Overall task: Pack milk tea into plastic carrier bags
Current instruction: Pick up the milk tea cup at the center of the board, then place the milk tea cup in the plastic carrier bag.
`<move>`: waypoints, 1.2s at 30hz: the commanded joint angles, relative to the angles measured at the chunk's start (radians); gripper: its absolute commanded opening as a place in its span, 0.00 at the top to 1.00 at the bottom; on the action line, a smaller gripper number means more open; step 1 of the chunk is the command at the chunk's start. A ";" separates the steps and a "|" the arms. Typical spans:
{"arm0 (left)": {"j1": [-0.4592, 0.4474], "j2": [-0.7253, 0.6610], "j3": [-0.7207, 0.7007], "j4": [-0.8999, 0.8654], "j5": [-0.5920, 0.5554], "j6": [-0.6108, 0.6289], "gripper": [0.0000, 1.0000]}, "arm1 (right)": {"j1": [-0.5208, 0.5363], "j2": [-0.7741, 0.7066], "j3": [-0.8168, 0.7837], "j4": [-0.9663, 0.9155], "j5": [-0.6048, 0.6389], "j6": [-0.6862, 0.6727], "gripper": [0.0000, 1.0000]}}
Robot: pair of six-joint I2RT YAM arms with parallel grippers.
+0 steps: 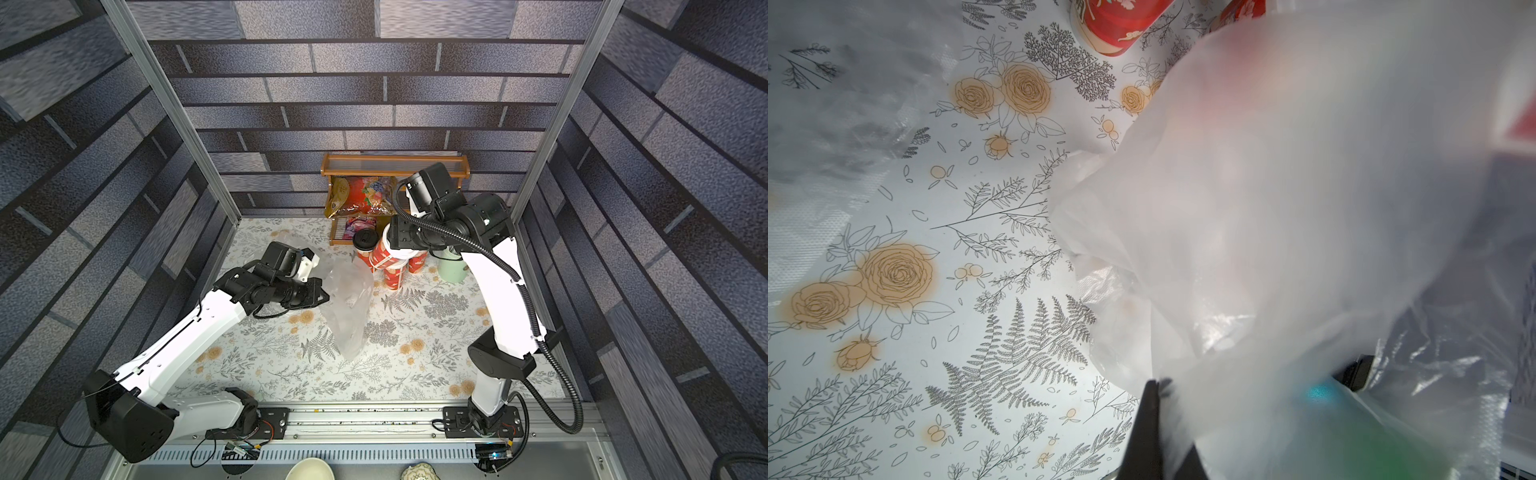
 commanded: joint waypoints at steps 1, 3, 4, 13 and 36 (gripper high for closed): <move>-0.001 0.001 0.010 0.008 0.015 -0.010 0.98 | 0.026 0.001 0.039 -0.170 -0.010 0.045 0.41; -0.003 0.006 0.012 0.011 0.016 -0.010 0.98 | 0.042 -0.010 0.038 -0.148 -0.015 0.060 0.42; -0.003 0.007 0.012 0.010 0.016 -0.011 0.98 | 0.049 -0.015 0.038 -0.137 -0.016 0.064 0.42; -0.012 0.019 0.018 0.007 0.011 -0.012 0.98 | 0.099 -0.061 0.043 -0.104 -0.021 0.103 0.44; -0.038 0.016 0.034 0.009 0.000 -0.026 0.98 | 0.161 0.093 -0.002 -0.072 0.029 0.061 0.44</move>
